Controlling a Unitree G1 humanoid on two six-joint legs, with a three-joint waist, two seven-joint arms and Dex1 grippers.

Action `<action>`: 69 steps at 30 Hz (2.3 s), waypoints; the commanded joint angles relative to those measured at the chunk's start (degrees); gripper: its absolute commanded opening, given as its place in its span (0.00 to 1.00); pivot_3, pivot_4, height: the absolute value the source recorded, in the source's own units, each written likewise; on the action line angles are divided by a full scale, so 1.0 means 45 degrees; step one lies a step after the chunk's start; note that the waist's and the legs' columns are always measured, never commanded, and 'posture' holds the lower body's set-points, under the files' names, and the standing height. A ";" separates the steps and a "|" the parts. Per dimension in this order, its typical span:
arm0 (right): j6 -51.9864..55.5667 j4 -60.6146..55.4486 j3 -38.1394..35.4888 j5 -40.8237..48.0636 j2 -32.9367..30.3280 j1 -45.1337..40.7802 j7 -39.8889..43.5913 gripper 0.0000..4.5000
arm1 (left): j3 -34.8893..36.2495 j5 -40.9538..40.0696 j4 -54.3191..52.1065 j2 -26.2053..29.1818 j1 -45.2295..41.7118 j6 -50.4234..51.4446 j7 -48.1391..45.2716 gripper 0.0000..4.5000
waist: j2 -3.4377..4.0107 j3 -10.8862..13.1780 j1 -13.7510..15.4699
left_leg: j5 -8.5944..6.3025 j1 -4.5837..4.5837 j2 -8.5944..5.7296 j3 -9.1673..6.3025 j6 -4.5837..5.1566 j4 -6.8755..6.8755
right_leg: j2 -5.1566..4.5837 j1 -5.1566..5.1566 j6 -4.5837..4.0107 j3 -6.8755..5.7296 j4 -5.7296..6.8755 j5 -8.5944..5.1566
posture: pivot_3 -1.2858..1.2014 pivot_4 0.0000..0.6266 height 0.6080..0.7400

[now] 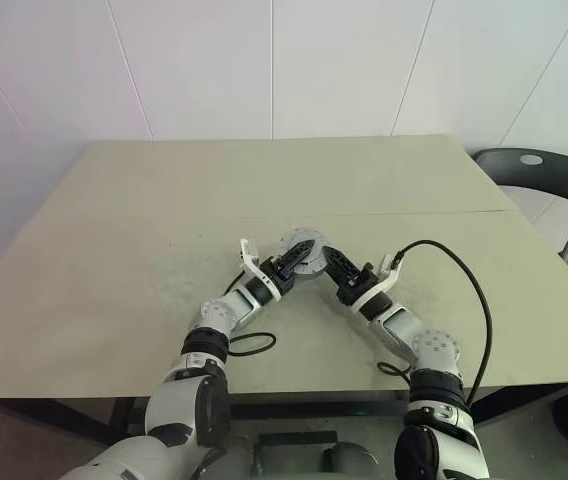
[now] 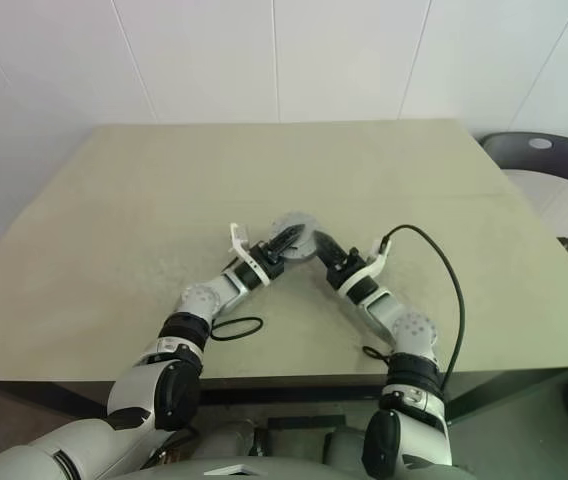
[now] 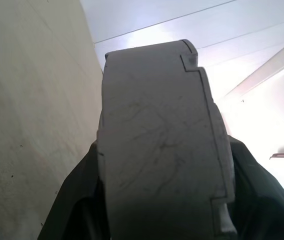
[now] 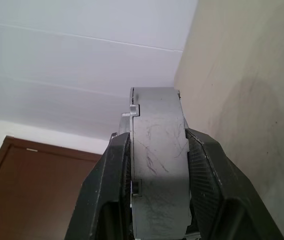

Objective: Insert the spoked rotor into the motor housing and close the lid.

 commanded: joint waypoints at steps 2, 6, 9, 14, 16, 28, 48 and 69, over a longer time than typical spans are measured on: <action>-0.0884 0.0046 -0.0288 -0.0077 -0.0164 -0.0638 -0.0429 0.50 | 0.0886 -0.0695 -0.0020 -0.0125 -0.0336 -0.0566 0.0395 0.51 | 0.0001 -0.0001 -0.0002 | 0.0000 0.0002 0.0001 -0.0001 -0.0001 0.0002 | 0.0001 0.0002 0.0000 0.0000 0.0004 0.0000 | 0.52 0.00 1.00; -0.1221 0.0199 -0.0256 -0.0236 -0.0204 -0.0706 -0.0584 0.71 | 0.1245 -0.0936 0.0028 -0.0206 -0.0468 -0.0750 0.0650 0.51 | 0.0000 -0.0001 -0.0118 | 0.0001 0.0002 0.0000 0.0002 0.0000 0.0001 | 0.0000 0.0003 0.0002 0.0002 0.0001 0.0001 | 0.52 0.00 1.00; -0.1261 0.0109 -0.0157 -0.0271 -0.0217 -0.0663 -0.0512 0.71 | 0.1788 -0.0949 0.0422 -0.0212 -0.0692 -0.2079 0.1339 0.51 | 0.0000 -0.0001 -0.0241 | 0.0003 0.0004 0.0001 0.0002 0.0002 0.0001 | 0.0004 0.0004 0.0003 0.0002 0.0007 0.0002 | 0.52 0.00 1.00; -0.1266 0.0018 -0.0075 -0.0274 -0.0203 -0.0612 -0.0440 0.71 | 0.2855 -0.1085 0.1342 0.0114 -0.1195 -0.4554 0.2662 0.51 | 0.0000 -0.0001 -0.0252 | 0.0007 0.0017 0.0012 0.0002 0.0002 0.0012 | 0.0016 0.0010 0.0006 0.0003 0.0024 0.0003 | 0.52 0.00 1.00; -0.1278 0.0002 -0.0016 -0.0308 -0.0194 -0.0600 -0.0426 0.71 | 0.3119 -0.0960 0.1758 0.0301 -0.1346 -0.5692 0.3264 0.51 | 0.0000 -0.0001 -0.0264 | 0.0009 0.0018 0.0014 0.0002 0.0004 0.0014 | 0.0018 0.0011 0.0008 0.0003 0.0025 0.0004 | 0.52 0.00 1.00; -0.1325 -0.0144 0.0390 -0.0497 -0.0233 -0.0496 -0.0064 0.71 | 0.3212 0.0242 0.3561 0.1421 -0.1529 -1.0280 0.6150 0.51 | -0.0001 -0.0001 -0.0617 | 0.0025 0.0063 0.0034 0.0013 0.0020 0.0006 | 0.0046 0.0036 0.0020 0.0009 0.0044 0.0013 | 0.52 0.00 1.00; -0.1461 0.0124 0.0599 -0.1096 -0.0300 -0.0405 0.0262 0.71 | 0.1868 0.3434 0.4061 0.2518 -0.1143 -1.3872 1.1029 1.00 | -0.0011 0.0000 -0.0571 | 0.0002 0.0331 0.0066 -0.0006 -0.0016 -0.0026 | 0.0091 0.0155 -0.0007 -0.0006 0.0065 0.0066 | 0.52 0.00 1.00; -0.4601 -0.3011 0.3646 -0.6095 -0.3035 -0.0231 0.0674 0.75 | -0.2288 0.4800 -0.0394 0.2334 0.0895 -1.3327 0.0844 1.00 | -0.0013 -0.0003 0.0025 | -0.0017 0.0158 0.0019 0.0027 -0.0054 -0.0005 | 0.0011 0.0019 -0.0021 0.0010 -0.0015 0.0124 | 0.52 0.00 1.00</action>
